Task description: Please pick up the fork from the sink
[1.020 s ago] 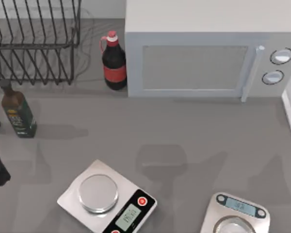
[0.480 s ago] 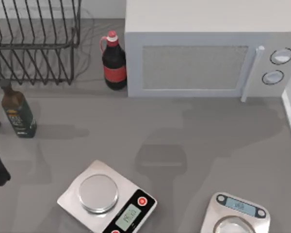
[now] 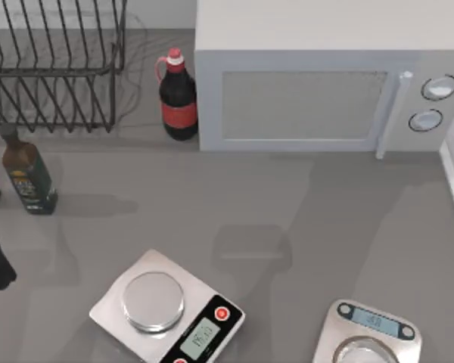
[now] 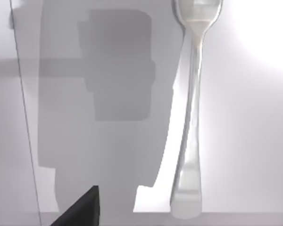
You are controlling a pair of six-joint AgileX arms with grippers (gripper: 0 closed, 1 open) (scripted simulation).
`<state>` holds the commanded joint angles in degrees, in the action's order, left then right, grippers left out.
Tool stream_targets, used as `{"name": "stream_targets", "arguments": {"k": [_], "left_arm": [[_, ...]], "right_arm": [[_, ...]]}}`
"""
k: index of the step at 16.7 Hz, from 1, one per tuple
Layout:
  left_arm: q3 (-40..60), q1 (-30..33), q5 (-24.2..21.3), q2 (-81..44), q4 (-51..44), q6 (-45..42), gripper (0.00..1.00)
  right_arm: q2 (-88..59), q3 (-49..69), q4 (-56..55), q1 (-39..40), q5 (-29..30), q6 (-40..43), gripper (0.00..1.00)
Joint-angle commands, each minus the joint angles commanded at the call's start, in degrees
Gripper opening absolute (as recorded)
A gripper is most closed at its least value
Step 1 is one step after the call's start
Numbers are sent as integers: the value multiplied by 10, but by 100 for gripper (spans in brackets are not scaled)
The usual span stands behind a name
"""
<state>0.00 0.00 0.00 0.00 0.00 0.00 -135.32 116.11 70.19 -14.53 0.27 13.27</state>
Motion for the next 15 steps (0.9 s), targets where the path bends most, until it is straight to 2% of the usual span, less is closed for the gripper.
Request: {"name": "stream_targets", "arguments": {"k": [8,15], "left_arm": [[0,0,0,0,0,0,100],[0,0,0,0,0,0,100]], "right_arm": [[-13,0,-5,3,0,0,100],[-96,-89,-191,1,1,-1,100]]}}
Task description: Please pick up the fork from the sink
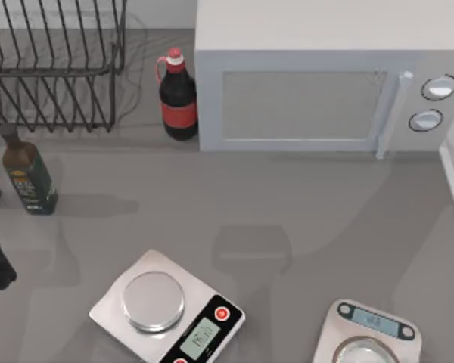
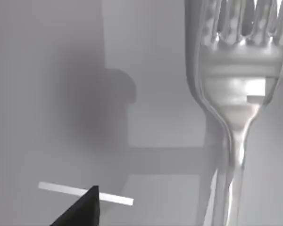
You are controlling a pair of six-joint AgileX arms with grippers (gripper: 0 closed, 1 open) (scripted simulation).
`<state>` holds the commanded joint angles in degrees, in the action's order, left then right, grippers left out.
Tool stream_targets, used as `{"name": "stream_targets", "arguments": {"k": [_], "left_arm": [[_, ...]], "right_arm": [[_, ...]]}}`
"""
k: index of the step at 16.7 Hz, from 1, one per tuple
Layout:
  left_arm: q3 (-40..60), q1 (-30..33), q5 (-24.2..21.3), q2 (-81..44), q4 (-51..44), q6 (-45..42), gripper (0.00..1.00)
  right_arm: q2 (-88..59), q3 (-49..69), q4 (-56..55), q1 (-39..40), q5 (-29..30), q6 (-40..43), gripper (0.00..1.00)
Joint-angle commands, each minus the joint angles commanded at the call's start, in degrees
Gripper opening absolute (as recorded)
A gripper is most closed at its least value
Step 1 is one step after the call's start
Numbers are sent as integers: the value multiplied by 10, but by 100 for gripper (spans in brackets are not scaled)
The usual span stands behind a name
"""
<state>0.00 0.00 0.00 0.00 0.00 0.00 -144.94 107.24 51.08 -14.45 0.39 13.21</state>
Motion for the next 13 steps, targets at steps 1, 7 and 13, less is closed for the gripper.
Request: {"name": "stream_targets", "arguments": {"k": [1,7,13], "left_arm": [[0,0,0,0,0,0,100],[0,0,0,0,0,0,100],[0,0,0,0,0,0,100]], "right_arm": [[-12,-12,-22,0,0,0,100],[-34,-32,-53,-1,0,0,100],[-34,-32,-53,-1,0,0,55]]}}
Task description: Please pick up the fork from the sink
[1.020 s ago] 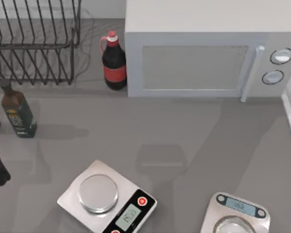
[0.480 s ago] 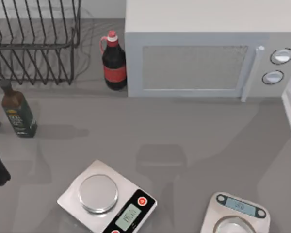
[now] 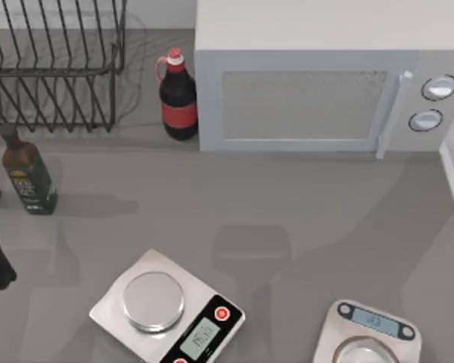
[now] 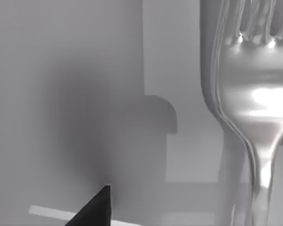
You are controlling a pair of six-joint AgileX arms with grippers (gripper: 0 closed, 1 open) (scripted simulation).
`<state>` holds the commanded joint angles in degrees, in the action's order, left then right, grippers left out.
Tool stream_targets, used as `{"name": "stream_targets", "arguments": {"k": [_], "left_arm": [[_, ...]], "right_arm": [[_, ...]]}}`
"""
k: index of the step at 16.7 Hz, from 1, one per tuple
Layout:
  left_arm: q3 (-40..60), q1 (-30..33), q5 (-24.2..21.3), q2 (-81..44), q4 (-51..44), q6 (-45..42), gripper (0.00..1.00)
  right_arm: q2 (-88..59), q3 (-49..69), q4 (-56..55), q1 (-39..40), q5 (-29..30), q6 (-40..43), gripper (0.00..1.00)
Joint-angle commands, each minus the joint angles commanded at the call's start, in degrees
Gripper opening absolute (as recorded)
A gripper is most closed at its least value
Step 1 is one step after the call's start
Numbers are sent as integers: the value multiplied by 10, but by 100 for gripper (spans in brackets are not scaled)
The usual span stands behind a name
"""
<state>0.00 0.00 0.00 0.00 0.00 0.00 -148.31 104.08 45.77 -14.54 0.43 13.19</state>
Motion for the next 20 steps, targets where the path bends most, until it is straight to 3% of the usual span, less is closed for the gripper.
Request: {"name": "stream_targets", "arguments": {"k": [7,20], "left_arm": [[0,0,0,0,0,0,100],[0,0,0,0,0,0,100]], "right_arm": [[0,0,0,0,0,0,2],[38,41,49,1,-6,-5,0]]}}
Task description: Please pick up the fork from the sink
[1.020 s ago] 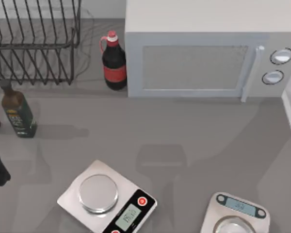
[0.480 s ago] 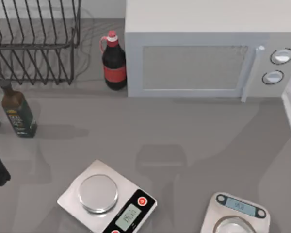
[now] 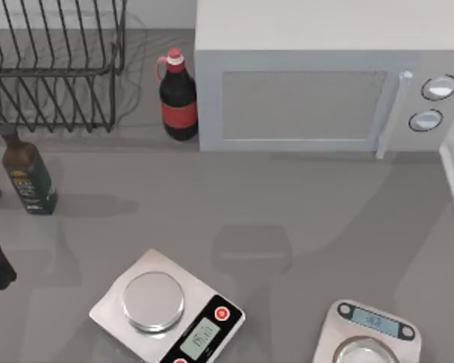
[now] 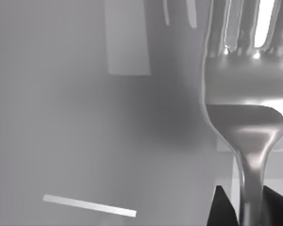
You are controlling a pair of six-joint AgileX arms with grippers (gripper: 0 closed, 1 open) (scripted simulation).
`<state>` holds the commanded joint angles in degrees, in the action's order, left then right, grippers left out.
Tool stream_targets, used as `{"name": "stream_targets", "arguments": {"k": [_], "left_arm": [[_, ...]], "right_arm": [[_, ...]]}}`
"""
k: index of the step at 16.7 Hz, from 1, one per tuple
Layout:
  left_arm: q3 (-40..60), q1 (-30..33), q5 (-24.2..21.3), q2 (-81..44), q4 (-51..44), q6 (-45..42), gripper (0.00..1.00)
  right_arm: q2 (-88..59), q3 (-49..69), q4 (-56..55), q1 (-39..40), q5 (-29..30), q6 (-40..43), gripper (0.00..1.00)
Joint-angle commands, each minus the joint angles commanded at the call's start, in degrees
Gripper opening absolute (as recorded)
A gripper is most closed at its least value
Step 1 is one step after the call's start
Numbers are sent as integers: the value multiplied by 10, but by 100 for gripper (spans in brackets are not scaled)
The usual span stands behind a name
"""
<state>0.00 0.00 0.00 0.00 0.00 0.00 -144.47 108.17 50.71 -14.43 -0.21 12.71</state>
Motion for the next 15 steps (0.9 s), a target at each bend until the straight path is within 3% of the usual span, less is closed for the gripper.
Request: {"name": "stream_targets", "arguments": {"k": [7,15], "left_arm": [[0,0,0,0,0,0,100],[0,0,0,0,0,0,100]], "right_arm": [[69,123,205,-1,-1,1,0],[90,134,230,5,-1,-5,0]]}}
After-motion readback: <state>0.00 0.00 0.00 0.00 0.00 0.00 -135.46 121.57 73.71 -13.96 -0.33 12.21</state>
